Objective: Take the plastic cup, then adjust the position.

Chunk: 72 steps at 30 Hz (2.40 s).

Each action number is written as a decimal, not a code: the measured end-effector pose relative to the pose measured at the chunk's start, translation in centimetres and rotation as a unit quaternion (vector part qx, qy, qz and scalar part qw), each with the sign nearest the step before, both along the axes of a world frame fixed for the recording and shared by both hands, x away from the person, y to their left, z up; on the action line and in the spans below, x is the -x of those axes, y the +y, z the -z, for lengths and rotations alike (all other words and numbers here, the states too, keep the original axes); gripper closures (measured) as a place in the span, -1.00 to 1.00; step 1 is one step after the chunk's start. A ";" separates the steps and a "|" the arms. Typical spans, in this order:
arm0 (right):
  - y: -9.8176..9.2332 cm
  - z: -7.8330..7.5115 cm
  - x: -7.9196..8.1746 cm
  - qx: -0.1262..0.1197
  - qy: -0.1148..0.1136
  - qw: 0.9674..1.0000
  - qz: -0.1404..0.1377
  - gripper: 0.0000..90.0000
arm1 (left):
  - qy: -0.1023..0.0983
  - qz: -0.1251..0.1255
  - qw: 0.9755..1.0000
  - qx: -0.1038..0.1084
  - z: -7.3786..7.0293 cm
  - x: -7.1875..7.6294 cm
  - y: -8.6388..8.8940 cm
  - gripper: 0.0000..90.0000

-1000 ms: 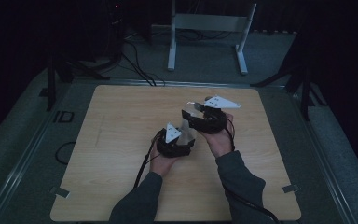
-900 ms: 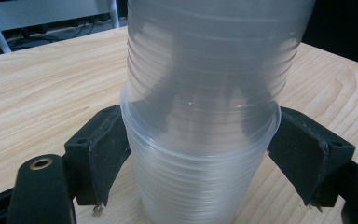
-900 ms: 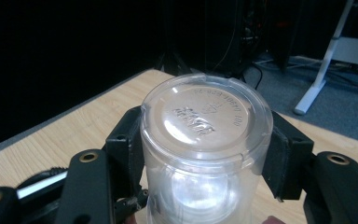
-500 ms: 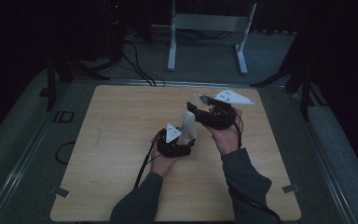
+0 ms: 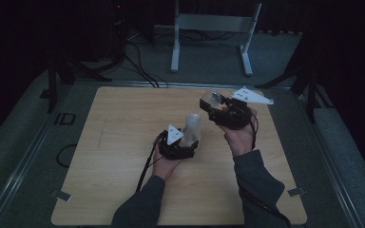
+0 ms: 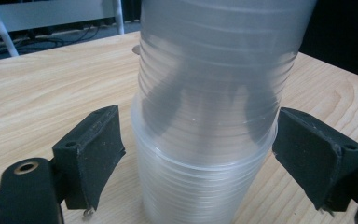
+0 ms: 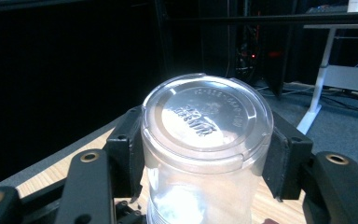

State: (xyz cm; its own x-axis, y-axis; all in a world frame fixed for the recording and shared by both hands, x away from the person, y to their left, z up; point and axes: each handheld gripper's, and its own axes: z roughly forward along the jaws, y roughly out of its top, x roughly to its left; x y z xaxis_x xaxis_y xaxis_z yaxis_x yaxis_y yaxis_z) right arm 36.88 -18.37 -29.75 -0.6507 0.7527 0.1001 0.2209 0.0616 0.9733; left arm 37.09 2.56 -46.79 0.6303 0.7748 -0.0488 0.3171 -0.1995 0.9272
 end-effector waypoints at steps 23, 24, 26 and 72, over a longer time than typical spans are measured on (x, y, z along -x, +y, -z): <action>-5.4 2.2 1.0 0.002 0.020 0.998 0.062 -0.10 | -0.010 0.009 1.000 0.015 -0.5 1.7 0.9 -0.66; -5.6 2.3 1.0 0.003 0.020 0.998 0.064 -0.10 | -0.011 0.010 1.000 0.017 -0.5 1.8 0.9 -0.66; -5.8 2.5 1.0 0.003 0.021 0.997 0.067 -0.10 | -0.012 0.012 1.000 0.016 -0.5 1.8 0.8 -0.64; -8.6 6.7 1.7 0.009 0.064 0.993 0.100 -0.10 | -0.024 0.028 0.999 0.040 -1.6 3.5 1.6 -0.53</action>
